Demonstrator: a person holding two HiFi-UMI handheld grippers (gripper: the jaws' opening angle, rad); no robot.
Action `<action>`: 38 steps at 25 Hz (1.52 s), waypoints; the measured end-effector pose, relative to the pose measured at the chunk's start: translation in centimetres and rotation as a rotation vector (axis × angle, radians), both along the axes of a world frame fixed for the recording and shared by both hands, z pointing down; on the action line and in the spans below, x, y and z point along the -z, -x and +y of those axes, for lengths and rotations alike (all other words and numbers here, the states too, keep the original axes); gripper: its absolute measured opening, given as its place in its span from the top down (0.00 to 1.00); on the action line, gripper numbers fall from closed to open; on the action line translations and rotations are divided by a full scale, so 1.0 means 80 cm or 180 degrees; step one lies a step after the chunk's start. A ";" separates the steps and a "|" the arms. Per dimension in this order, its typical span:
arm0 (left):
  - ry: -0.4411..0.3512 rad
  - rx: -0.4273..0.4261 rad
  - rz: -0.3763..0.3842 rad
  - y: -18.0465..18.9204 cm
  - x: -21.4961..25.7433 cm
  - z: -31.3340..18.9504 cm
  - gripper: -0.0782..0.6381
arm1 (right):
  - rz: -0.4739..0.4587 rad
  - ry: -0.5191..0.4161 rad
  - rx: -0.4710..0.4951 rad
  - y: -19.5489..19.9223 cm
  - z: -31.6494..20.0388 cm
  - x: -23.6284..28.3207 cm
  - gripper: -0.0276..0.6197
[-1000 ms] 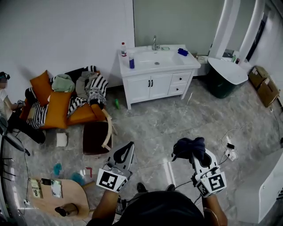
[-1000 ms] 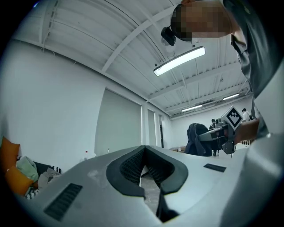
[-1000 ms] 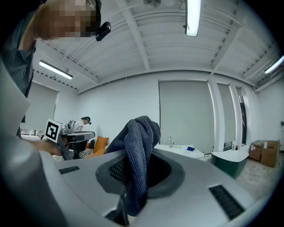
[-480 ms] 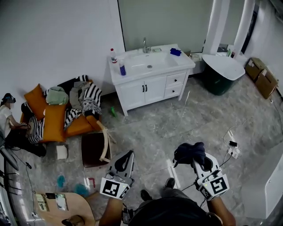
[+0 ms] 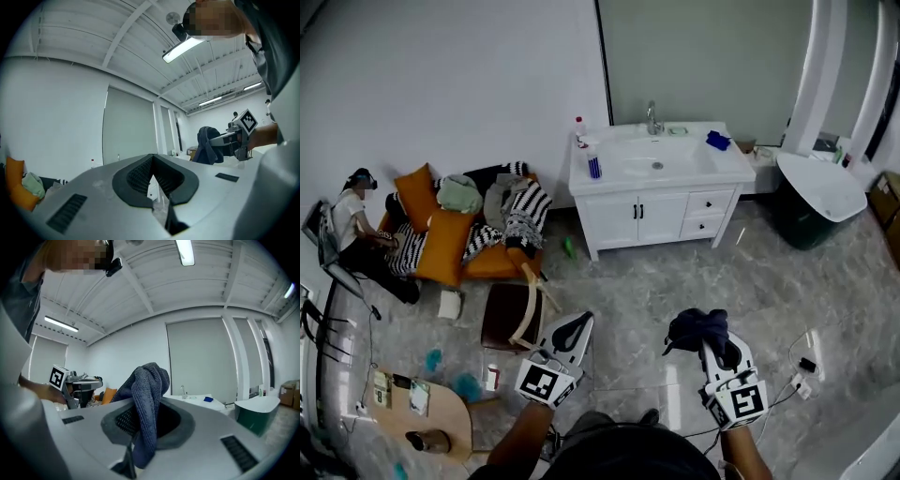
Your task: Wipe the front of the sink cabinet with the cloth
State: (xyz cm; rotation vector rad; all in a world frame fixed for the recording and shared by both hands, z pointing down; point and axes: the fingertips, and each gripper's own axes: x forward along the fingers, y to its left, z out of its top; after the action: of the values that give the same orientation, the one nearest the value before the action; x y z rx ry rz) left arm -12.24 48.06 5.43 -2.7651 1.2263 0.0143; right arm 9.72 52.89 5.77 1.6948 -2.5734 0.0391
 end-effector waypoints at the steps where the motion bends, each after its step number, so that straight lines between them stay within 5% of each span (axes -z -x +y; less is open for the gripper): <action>1: -0.0003 0.0030 -0.0017 -0.005 0.001 -0.006 0.89 | -0.0001 -0.0016 0.0044 -0.002 -0.010 0.000 0.89; 7: 0.0006 0.0079 -0.0113 -0.011 0.005 -0.049 0.89 | -0.0037 0.0002 0.0141 -0.003 -0.061 -0.007 0.89; 23: -0.0046 -0.0281 0.0210 0.023 0.003 -0.227 0.89 | 0.0157 0.0137 -0.0304 0.055 -0.187 0.006 0.89; 28: 0.0012 -0.0247 0.0346 0.042 0.003 -0.251 0.89 | 0.0112 0.0254 -0.0132 0.082 -0.221 0.007 0.89; 38: 0.0103 0.0018 0.0063 0.012 -0.010 -0.311 0.89 | 0.0022 0.0355 0.0209 0.037 -0.322 -0.029 0.89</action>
State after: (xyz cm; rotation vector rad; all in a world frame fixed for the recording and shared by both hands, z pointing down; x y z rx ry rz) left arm -13.19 23.20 6.24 -2.7955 1.2500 0.0214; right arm 6.72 27.11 8.08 1.5689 -2.5675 0.1699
